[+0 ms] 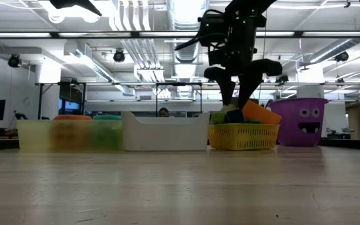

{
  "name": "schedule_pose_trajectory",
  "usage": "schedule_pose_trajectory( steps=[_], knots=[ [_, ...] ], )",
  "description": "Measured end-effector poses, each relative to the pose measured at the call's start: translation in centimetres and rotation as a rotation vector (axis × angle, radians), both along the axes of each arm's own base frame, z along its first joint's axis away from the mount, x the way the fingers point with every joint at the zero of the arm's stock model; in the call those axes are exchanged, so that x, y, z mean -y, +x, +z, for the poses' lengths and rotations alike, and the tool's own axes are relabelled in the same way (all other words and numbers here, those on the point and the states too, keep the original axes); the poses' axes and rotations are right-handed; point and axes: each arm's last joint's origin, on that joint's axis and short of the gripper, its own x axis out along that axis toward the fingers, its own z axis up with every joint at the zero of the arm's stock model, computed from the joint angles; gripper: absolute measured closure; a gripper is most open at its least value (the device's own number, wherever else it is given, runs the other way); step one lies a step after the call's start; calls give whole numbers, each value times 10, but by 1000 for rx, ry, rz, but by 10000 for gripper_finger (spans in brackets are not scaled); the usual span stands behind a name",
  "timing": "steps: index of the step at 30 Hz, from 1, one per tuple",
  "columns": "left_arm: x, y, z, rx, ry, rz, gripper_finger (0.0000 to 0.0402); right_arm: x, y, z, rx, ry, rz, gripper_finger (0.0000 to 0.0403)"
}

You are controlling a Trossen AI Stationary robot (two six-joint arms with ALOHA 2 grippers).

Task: Pick & Place Toys
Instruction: Return to Home Position

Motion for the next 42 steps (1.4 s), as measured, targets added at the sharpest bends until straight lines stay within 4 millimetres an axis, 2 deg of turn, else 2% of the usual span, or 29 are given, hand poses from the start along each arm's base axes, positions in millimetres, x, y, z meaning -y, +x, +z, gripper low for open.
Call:
schedule_pose_trajectory(
  steps=[7, 12, 18, 21, 25, 29, 32, 37, 38, 39, 42],
  knots=[
    [0, 0, 0, 0, -1, -1, 35, 1, 1, 6, -3, -19, -34, 195],
    [1, 0, 0, 0, -13, -13, 35, -6, -1, 11, -5, -13, -41, 195],
    [1, 0, 0, 0, -17, -20, 35, -19, -3, 39, 107, 5, -178, 199],
    [1, 0, 0, -13, 11, -53, 35, -24, -10, 61, 205, 27, -280, 229],
    [1, 0, 0, -25, 51, -100, 44, -33, -26, 93, 376, 93, -441, 306],
    [0, 1, 2, -24, 93, -134, 102, -43, -46, 123, 550, 182, -579, 382],
    [0, 2, 2, -32, 120, -167, 179, -52, -61, 143, 697, 253, -631, 382],
    [-1, 0, 2, -64, 197, -188, 352, -63, -82, 169, 904, 358, -647, 375],
    [-1, -2, 2, -76, 221, -178, 376, -65, -86, 172, 928, 386, -664, 375],
    [-3, -5, 3, -86, 255, -155, 385, -67, -91, 174, 946, 409, -679, 374],
    [-5, -16, 4, -110, 374, -76, 380, -73, -105, 179, 1000, 459, -691, 374]
  ],
)
